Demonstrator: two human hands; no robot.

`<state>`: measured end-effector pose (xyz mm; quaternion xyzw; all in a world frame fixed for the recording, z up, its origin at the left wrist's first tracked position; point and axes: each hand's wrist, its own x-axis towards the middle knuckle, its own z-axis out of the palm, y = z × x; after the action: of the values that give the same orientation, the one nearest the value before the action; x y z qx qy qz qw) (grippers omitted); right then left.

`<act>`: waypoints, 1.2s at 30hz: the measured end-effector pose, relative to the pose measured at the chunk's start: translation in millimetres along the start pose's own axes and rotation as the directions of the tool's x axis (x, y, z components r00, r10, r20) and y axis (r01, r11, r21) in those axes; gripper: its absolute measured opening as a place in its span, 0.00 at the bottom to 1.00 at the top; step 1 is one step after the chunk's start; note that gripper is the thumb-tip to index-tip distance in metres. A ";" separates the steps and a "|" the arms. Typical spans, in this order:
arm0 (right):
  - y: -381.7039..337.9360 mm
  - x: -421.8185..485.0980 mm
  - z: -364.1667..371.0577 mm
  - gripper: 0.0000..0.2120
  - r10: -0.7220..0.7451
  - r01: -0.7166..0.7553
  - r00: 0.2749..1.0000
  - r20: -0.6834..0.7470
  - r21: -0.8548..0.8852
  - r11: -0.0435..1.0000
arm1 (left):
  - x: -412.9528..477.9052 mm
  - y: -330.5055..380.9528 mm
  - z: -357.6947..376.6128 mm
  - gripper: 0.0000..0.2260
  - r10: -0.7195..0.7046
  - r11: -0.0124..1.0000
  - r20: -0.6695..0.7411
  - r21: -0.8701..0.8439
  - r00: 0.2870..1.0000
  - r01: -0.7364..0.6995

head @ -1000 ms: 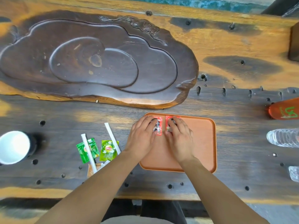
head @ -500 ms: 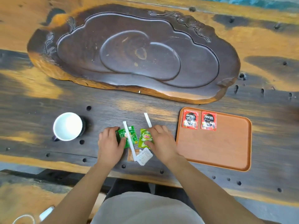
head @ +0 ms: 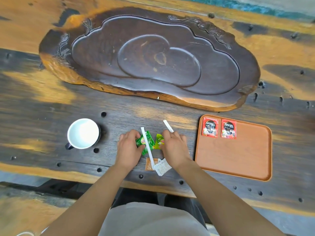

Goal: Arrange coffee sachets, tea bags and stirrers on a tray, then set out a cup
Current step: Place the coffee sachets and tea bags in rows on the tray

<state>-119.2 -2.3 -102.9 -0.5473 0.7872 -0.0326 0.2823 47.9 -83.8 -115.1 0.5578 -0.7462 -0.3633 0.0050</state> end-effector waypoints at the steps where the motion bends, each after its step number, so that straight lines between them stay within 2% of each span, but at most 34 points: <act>1: -1.9 -0.1 1.1 0.12 0.009 -0.009 1.000 -0.011 0.021 1.000 | 0.2 1.8 -0.8 0.17 -0.007 0.999 -0.008 -0.040 1.000 0.007; 6: -4.4 0.5 -2.7 0.13 0.084 -0.068 0.993 -0.082 0.188 0.980 | 7.3 1.1 -11.1 0.17 -0.097 0.963 -0.052 -0.256 0.994 0.081; 9: 3.7 -1.3 -10.2 0.11 0.163 -0.096 0.974 -0.155 0.369 0.925 | 11.2 3.3 -25.8 0.15 -0.152 0.945 -0.157 -0.312 0.976 0.097; 13: 26.7 -10.6 -28.8 0.12 0.271 -0.107 0.937 -0.221 0.557 0.824 | 18.1 6.8 -49.4 0.13 -0.181 0.949 -0.317 -0.306 0.931 0.080; 17: 60.2 -27.2 -39.5 0.12 0.361 -0.164 0.911 -0.200 0.627 0.762 | 24.2 17.1 -63.4 0.13 -0.125 0.971 -0.387 -0.236 0.914 0.033; 20: 84.7 -40.8 -46.0 0.07 0.399 -0.171 0.890 -0.221 0.648 0.742 | 18.5 46.3 -65.5 0.15 -0.098 0.939 -0.297 -0.344 0.950 -0.010; 23: 114.1 -57.0 -53.5 0.06 0.424 -0.203 0.885 -0.192 0.660 0.724 | 11.2 81.4 -49.0 0.17 -0.050 0.871 -0.102 -0.490 0.994 -0.006; 26: 148.3 -74.0 -57.9 0.07 0.473 -0.280 0.872 -0.125 0.666 0.692 | 4.4 112.8 -10.8 0.18 0.021 0.824 0.092 -0.565 0.996 0.035; 28: 170.6 -84.4 -61.2 0.08 0.487 -0.326 0.869 -0.086 0.641 0.695 | -2.2 135.7 22.9 0.20 0.095 0.829 0.203 -0.559 0.975 0.035; 32: 198.7 -92.7 -63.2 0.12 0.469 -0.376 0.883 -0.029 0.556 0.742 | -13.7 168.5 79.2 0.17 0.196 0.876 0.315 -0.482 0.929 -0.021; 36: 217.0 -92.7 -54.8 0.16 0.437 -0.350 0.896 -0.081 0.477 0.806 | -18.5 185.1 116.9 0.16 0.282 0.944 0.278 -0.250 0.918 -0.214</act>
<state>-306.1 151.7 -97.3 -0.2854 0.8772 -0.2060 0.3266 -146.8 15.4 -92.3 0.3903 -0.7591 -0.5211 -0.0054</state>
